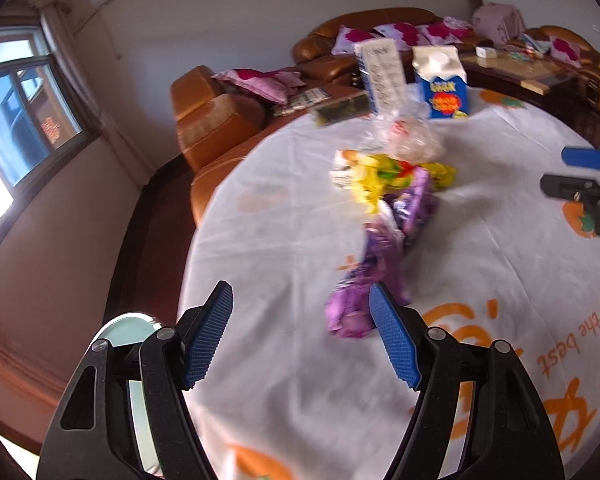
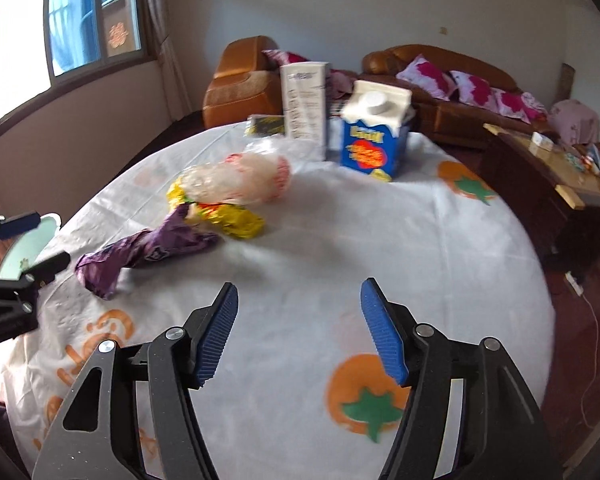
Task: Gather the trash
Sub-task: 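Grasp the purple wrapper on the table with the left gripper, then carry the purple wrapper over the bin with the left gripper while the right grasps the clear bag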
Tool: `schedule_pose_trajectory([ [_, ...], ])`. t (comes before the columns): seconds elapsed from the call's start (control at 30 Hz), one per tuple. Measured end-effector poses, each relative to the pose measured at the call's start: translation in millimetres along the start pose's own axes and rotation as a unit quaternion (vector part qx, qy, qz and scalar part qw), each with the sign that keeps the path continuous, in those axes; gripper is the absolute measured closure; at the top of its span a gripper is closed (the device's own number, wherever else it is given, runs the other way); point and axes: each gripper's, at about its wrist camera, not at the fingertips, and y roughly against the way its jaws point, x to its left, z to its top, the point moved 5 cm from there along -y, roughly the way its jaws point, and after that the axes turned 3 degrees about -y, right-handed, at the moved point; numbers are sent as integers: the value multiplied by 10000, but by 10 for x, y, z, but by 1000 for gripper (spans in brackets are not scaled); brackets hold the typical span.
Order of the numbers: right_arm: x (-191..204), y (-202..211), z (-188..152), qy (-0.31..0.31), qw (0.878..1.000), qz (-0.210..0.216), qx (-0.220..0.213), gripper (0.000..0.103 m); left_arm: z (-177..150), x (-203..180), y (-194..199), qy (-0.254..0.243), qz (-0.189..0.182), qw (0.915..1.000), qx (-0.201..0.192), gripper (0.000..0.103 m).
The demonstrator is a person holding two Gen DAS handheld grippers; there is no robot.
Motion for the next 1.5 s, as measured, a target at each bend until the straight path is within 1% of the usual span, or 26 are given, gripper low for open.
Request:
schedule_pose_trajectory([
  [0.1,-242,47,-46,-226,9997,-114,-40,39,5,-151,-160,-114,-87,9998,155,34],
  [0.2,-467,49,-120,-466,9987,-215,-28,39,-16,-222,-292,-154,-193,9991,355,54],
  [0.23,-525,43,-153,-537,9983,-224,-24,39,-28,-207,-311,-93,-231,9989,409,55],
  [0.3,-565,27,-178,-640,9978,-143,1,39,-26,-158,-319,8,-160,9991,401,56],
  [0.37,-544,37,-168,-590,9981,-160,-44,39,-45,-96,-317,61,-134,9990,419,58],
  [0.4,-514,33,-165,-512,9985,-199,-37,39,-49,-81,-328,71,-148,9989,429,65],
  [0.43,-505,35,-165,-467,9987,-220,-41,39,-52,-71,-342,58,-185,9988,444,74],
  [0.47,-500,40,-165,-443,9987,-238,-52,39,-57,-50,-347,61,-232,9987,446,75],
  [0.53,-506,39,-168,-463,9986,-263,-45,39,-57,-13,-350,77,-299,9987,405,82],
  [0.63,-516,29,-174,-497,9983,-290,-10,39,-53,41,-378,121,-384,9987,316,86],
  [0.77,-508,25,-178,-458,9983,-354,-5,39,-49,108,-339,203,-422,9986,256,89],
  [0.83,-519,27,-177,-484,9982,-344,-21,39,-32,160,-229,198,-379,9990,134,89],
  [1.0,-539,56,-174,-558,9978,-346,-98,39,-28,405,84,206,-139,9996,-167,90],
  [1.13,-426,43,-133,-613,9980,-127,-67,39,-107,706,276,387,85,9989,-259,90],
  [1.33,-137,-12,31,-454,9989,29,-123,39,-323,1169,353,692,409,9966,-175,90],
  [1.5,72,-150,219,-341,9993,127,-107,39,-488,1370,321,823,522,9952,-78,90],
])
